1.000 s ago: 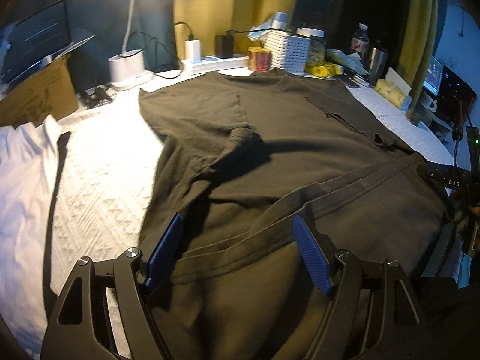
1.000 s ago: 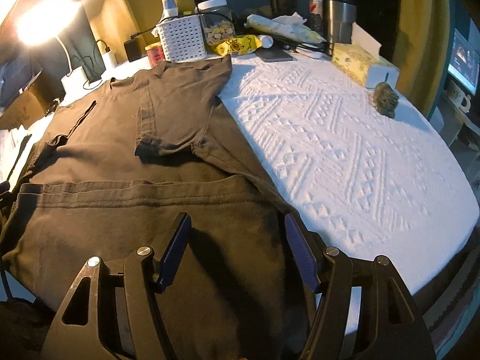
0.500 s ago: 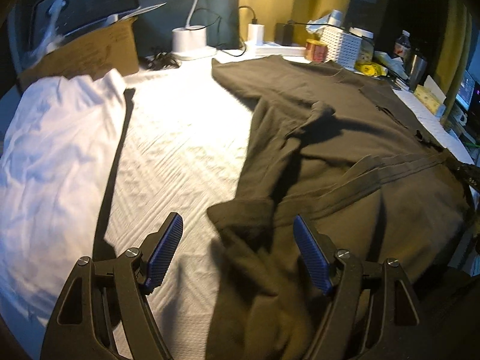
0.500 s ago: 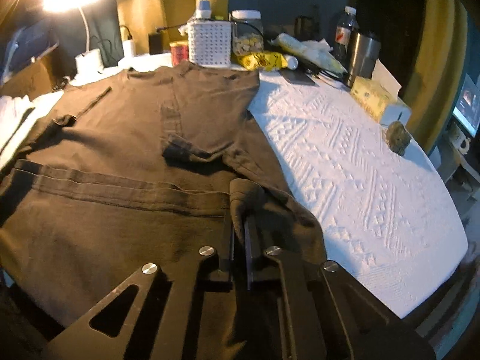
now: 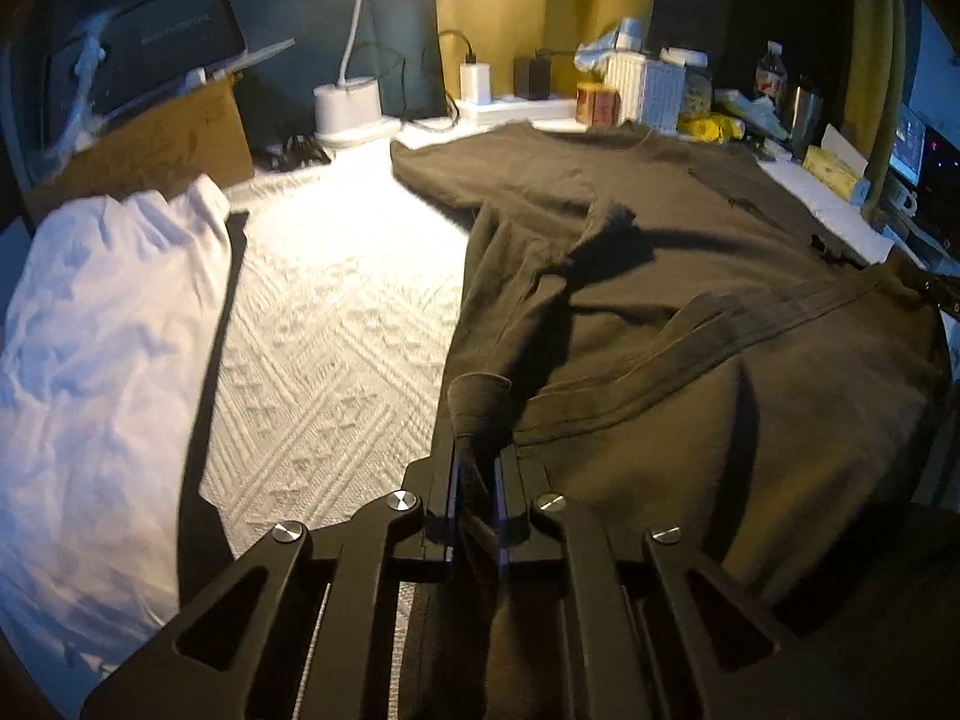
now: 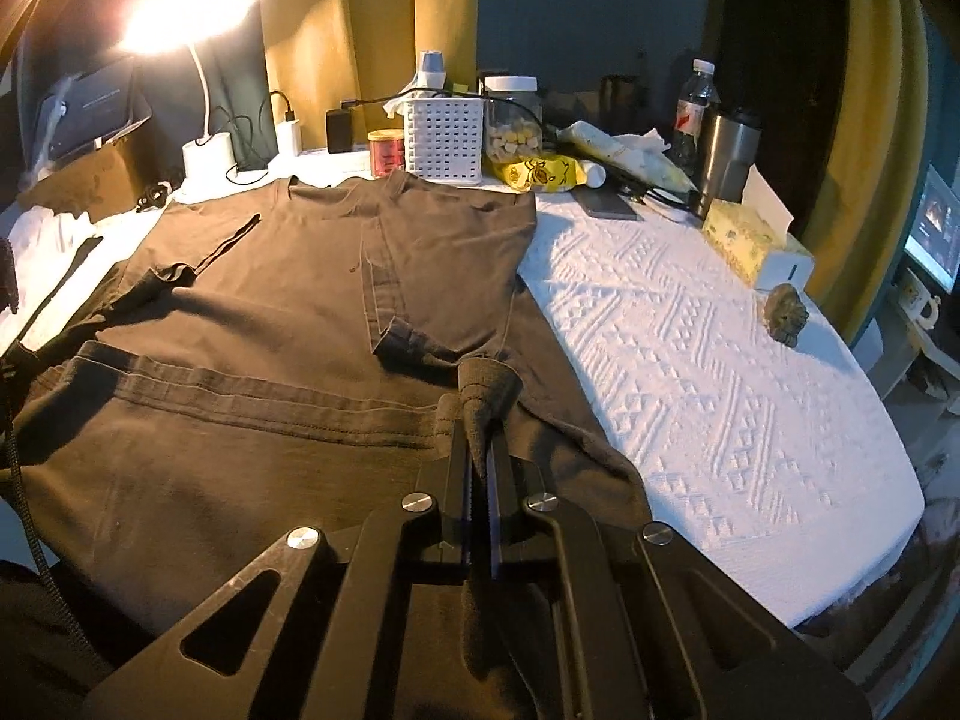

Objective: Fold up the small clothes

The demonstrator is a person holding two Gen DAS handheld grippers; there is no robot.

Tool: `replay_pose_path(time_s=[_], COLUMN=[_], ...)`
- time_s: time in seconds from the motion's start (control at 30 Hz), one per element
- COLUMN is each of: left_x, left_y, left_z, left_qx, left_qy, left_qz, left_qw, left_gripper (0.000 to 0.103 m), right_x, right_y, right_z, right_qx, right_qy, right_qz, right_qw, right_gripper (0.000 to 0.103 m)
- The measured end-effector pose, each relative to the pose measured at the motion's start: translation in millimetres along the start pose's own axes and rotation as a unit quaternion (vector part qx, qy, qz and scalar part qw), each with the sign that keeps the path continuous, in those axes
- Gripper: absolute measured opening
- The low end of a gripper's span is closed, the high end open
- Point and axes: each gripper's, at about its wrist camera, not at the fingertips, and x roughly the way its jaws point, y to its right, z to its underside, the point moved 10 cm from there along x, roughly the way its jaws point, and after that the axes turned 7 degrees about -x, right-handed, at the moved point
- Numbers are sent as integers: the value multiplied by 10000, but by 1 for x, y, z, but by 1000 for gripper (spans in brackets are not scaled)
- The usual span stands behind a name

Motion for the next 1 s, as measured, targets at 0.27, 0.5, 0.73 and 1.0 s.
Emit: replay_pose_path(time_s=[0.27,0.5,0.73,1.0], left_x=[-28,-35,-42,-46], left_y=[-1,2,-2,4], left_z=[-24,-35,-48,-69], left_qx=[87,115,160,219], left_qy=[443,552,677,843], left_qz=[-52,-33,-111,-83], left_qw=[9990,9984,9975,9962], left_gripper=[5,5,5,5], right_x=[-10,-20,-26,-27], right_y=[9,21,30,40], right_z=[-6,-9,-15,-29], right_qx=[256,410,592,696], right_qy=[232,349,469,599], right_qz=[-33,3,-31,-21], right_qw=[9994,9986,9971,9958], right_gripper=[4,4,4,4])
